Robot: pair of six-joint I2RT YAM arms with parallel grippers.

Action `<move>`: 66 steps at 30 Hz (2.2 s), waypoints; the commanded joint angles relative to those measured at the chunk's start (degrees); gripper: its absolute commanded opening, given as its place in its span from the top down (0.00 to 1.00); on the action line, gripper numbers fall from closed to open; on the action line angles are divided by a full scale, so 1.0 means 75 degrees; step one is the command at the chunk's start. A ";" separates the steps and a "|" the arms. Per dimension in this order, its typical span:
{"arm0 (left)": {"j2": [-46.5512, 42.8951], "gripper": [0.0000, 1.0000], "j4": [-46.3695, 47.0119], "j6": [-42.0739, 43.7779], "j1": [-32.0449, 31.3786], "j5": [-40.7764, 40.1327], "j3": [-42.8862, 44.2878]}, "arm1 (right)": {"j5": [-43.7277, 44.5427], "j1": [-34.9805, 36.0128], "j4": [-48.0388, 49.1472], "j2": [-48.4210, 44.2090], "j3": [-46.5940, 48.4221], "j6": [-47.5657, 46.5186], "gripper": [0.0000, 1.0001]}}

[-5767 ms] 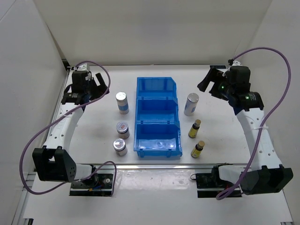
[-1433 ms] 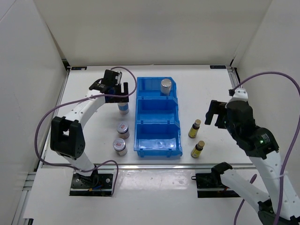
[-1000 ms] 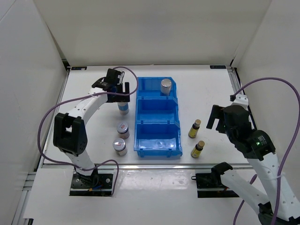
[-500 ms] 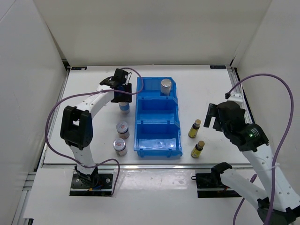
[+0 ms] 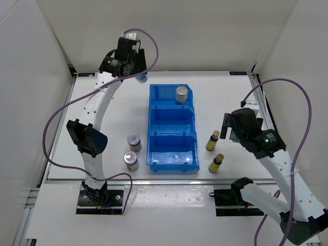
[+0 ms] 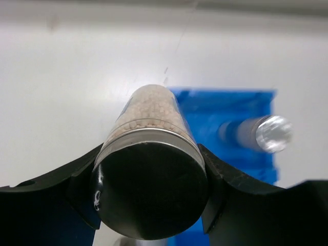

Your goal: Organize the condiment bottles

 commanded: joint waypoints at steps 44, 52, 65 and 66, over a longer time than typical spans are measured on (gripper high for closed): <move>0.3136 0.00 -0.0479 -0.0281 -0.0957 0.0463 0.2034 | -0.0352 0.0006 0.0096 0.1176 -0.0061 -0.0086 0.00; 0.0901 0.00 -0.0772 -0.0292 -0.0793 -0.0825 0.0982 | -0.0282 0.0006 0.0025 0.1106 0.0009 -0.0086 0.00; -0.4387 0.00 0.1078 0.0282 -0.0465 -0.2069 -0.6062 | -0.1265 0.0006 0.0165 0.1820 0.0291 -0.0250 0.16; -0.4562 0.00 0.1079 0.0351 -0.0396 -0.2069 -0.6180 | -0.1336 0.0006 0.0166 0.1901 0.0291 -0.0250 0.16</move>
